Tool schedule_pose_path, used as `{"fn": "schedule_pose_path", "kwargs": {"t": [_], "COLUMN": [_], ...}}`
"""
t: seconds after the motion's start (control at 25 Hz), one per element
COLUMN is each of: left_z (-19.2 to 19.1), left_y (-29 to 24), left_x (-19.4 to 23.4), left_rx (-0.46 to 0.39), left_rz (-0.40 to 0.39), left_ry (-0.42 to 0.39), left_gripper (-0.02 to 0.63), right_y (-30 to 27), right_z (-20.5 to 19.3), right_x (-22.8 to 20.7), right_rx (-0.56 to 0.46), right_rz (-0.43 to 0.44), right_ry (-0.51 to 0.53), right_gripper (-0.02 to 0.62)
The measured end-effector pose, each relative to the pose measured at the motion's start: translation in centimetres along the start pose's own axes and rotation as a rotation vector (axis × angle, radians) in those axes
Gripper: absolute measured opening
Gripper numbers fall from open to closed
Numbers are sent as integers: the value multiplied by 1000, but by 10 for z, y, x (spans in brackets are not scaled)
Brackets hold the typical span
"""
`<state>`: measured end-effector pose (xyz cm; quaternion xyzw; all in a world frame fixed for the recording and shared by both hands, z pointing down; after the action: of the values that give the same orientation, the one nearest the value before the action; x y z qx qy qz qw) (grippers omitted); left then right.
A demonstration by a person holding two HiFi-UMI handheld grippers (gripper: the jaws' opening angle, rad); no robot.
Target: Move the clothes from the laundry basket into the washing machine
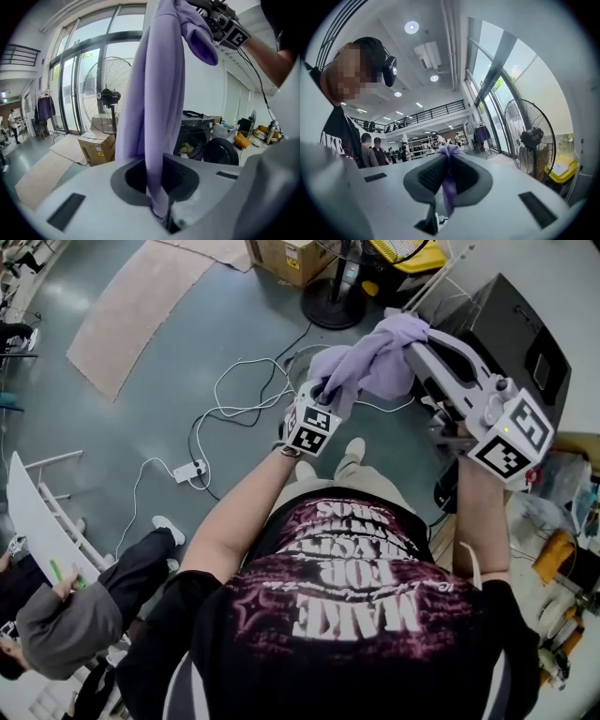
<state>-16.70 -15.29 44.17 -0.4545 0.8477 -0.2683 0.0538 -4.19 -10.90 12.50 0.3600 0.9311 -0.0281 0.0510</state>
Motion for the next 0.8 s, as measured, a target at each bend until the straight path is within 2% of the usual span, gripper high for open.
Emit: {"fn": "schedule_pose_path", "kwargs": {"t": [0.04, 0.2, 0.32, 0.56, 0.8], "left_z": [2, 20, 35, 74, 125], "left_y": [0, 5, 20, 50, 78], "left_x": [3, 21, 41, 75, 78], "left_rx": [-6, -39, -99, -224, -370], "left_rz": [11, 14, 38, 69, 28], "left_ry": [7, 93, 155, 240, 260], "left_gripper": [15, 14, 14, 14, 14], "right_y": [3, 21, 40, 68, 70], "right_z": [0, -1, -13, -62, -126], "right_x": [-2, -20, -38, -63, -69], "right_rx": [-10, -74, -99, -6, 158], "right_rz": [-1, -15, -64, -163, -197], "right_ry": [-10, -50, -79, -118, -114], "right_gripper": [31, 31, 32, 31, 32]}}
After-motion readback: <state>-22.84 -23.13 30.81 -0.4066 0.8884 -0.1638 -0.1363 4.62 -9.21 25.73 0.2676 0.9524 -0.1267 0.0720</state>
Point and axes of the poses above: the fingertips, and each gripper's own axes: y backward along the fingers, x to its left, z out of its top, the point moved 7 cm from there along y, backward along the fingers, and after that the axes turned 8 degrees about y, right-handed, at the moved point
